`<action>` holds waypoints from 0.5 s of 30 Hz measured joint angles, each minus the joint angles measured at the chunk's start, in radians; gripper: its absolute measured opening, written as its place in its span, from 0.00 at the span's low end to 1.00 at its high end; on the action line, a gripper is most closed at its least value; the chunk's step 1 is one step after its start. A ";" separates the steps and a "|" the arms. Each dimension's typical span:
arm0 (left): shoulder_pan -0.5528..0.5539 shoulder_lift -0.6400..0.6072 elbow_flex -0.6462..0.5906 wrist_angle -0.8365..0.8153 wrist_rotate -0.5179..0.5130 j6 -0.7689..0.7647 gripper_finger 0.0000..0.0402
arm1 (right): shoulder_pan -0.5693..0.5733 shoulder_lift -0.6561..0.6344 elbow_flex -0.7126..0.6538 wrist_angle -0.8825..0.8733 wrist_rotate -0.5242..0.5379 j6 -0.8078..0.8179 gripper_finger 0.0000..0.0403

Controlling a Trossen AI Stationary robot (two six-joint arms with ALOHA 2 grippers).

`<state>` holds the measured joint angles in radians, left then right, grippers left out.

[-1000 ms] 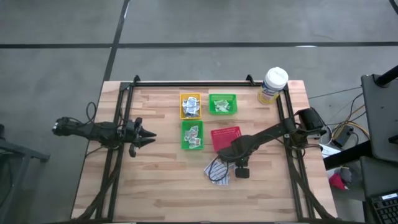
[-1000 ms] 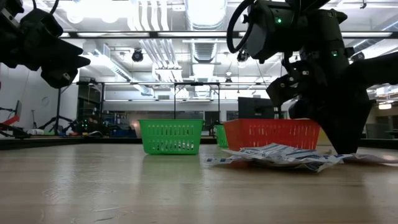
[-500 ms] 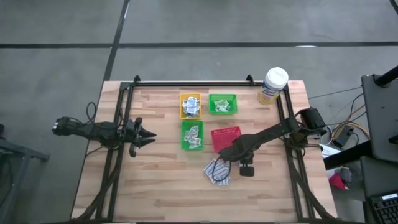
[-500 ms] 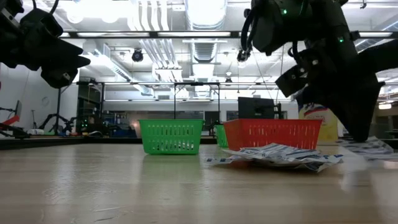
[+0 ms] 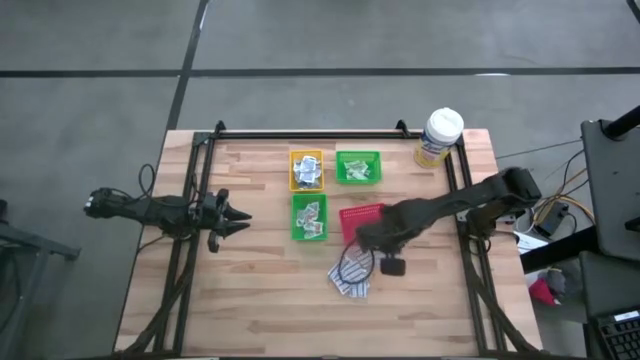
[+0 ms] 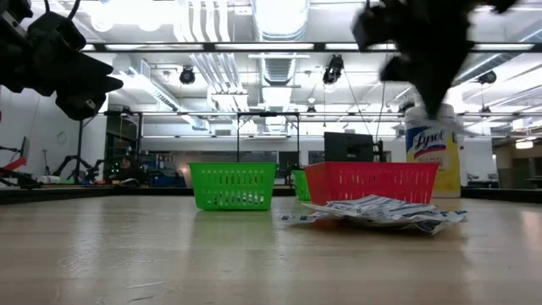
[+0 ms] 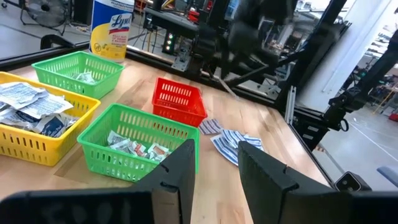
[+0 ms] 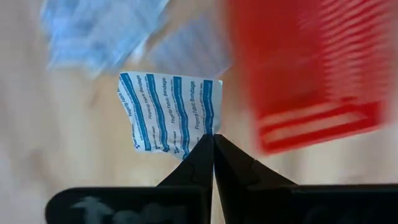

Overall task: Pick & Place First Aid Supplies
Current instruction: Put the blue bandage pack into the red bin

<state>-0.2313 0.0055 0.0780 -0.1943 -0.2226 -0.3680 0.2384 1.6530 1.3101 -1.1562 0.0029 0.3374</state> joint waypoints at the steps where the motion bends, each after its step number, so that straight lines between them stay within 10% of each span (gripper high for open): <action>1: 0.000 0.000 0.000 0.000 0.000 0.000 0.29 | -0.007 -0.007 0.021 0.004 0.059 0.000 0.02; 7: 0.000 0.003 0.000 0.002 0.000 -0.001 0.29 | -0.080 -0.016 0.093 0.080 0.337 -0.078 0.02; 15: 0.000 0.006 0.000 0.007 0.000 -0.002 0.29 | -0.212 0.054 0.060 0.102 0.317 -0.267 0.02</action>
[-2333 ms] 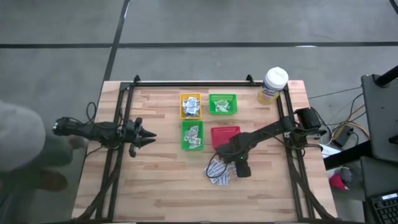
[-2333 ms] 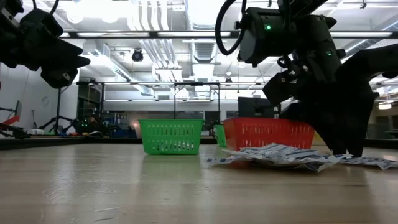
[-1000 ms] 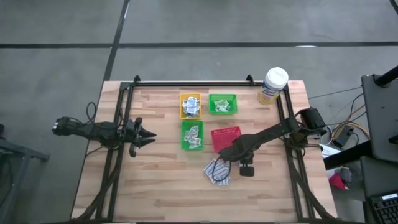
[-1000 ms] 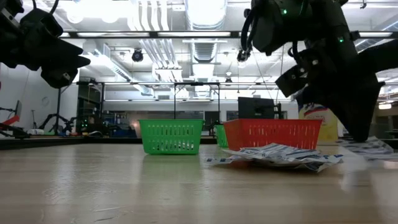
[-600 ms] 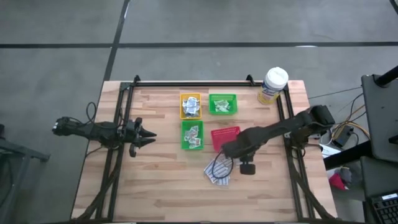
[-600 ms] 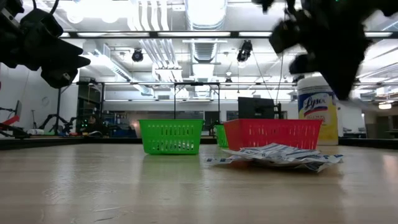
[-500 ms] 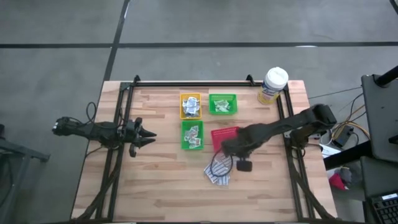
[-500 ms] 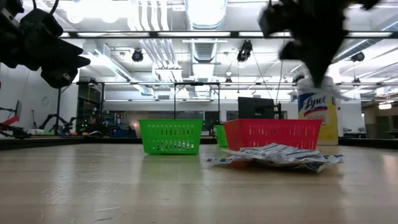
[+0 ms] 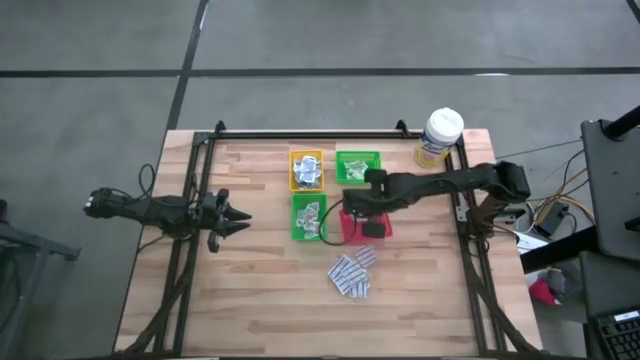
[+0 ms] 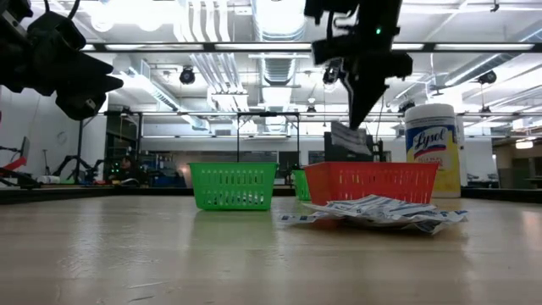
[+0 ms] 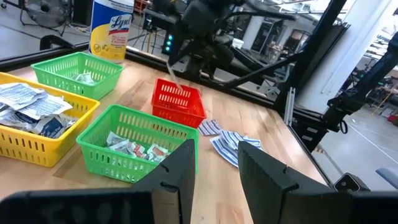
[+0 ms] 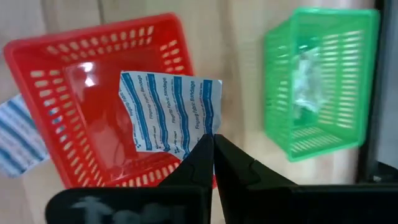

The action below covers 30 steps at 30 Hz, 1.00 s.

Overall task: Pick & Place First Aid Supplies
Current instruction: Put the blue bandage pack into the red bin

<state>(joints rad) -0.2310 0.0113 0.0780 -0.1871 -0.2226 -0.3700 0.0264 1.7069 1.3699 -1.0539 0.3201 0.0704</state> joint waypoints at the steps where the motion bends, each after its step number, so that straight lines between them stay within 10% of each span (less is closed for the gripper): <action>1: 0.000 0.001 0.000 0.000 0.000 -0.002 0.29 | -0.010 0.009 -0.001 0.000 -0.023 -0.016 0.02; 30: 0.000 0.010 0.000 0.000 0.000 -0.006 0.29 | -0.030 0.205 -0.056 0.048 -0.112 -0.181 0.02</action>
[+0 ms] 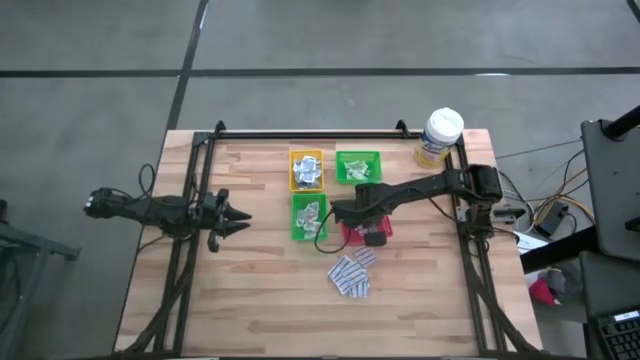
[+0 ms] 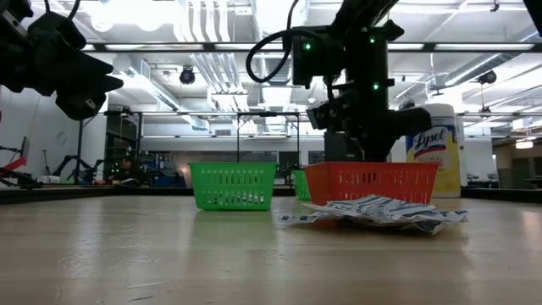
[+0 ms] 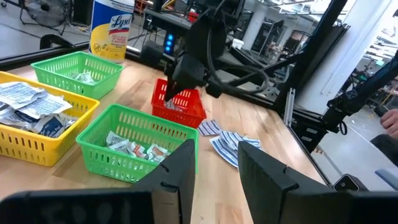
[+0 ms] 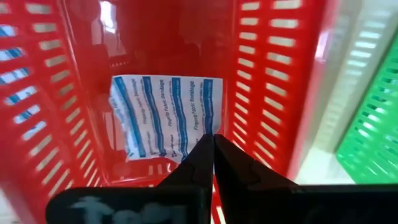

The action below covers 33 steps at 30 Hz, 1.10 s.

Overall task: Pick & Place First Aid Supplies
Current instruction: Put the blue bandage pack into the red bin, then adjust the red bin on the table

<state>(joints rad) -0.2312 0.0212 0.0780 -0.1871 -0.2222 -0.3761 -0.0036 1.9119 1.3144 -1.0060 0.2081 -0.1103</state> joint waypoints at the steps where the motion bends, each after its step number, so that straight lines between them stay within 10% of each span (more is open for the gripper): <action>1: 0.000 0.000 0.000 0.000 0.000 0.000 0.29 | 0.000 0.006 0.000 -0.001 0.000 -0.002 0.02; 33: 0.000 0.001 0.000 0.000 0.000 -0.013 0.29 | -0.006 -0.021 0.057 0.028 -0.008 -0.023 0.02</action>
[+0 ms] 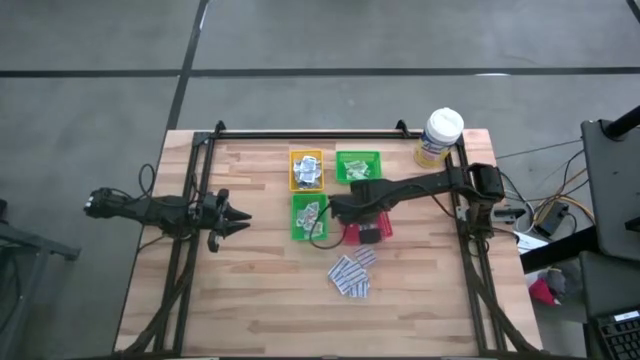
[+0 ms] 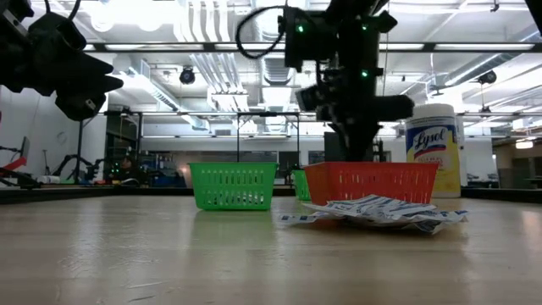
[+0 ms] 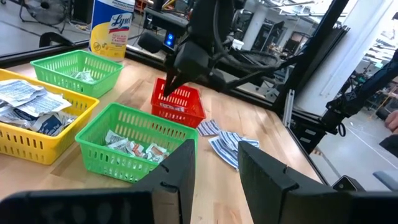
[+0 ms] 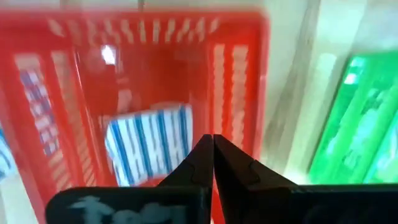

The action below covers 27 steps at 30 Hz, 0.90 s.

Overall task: Pick & Place First Aid Supplies
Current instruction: Adjust the red bin on the table

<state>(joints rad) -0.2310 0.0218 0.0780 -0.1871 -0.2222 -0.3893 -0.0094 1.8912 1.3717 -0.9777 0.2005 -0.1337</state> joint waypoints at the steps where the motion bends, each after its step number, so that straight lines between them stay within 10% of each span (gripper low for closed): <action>1: 0.000 0.000 0.000 0.000 0.000 0.002 0.29 | 0.000 0.000 0.007 0.012 -0.001 -0.004 0.02; 27: 0.000 0.002 0.000 0.000 0.000 0.007 0.29 | -0.062 0.008 0.021 0.153 -0.080 -0.159 0.02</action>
<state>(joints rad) -0.2310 0.0235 0.0780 -0.1871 -0.2226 -0.3819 -0.0711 1.8992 1.3930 -0.8251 0.1210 -0.2928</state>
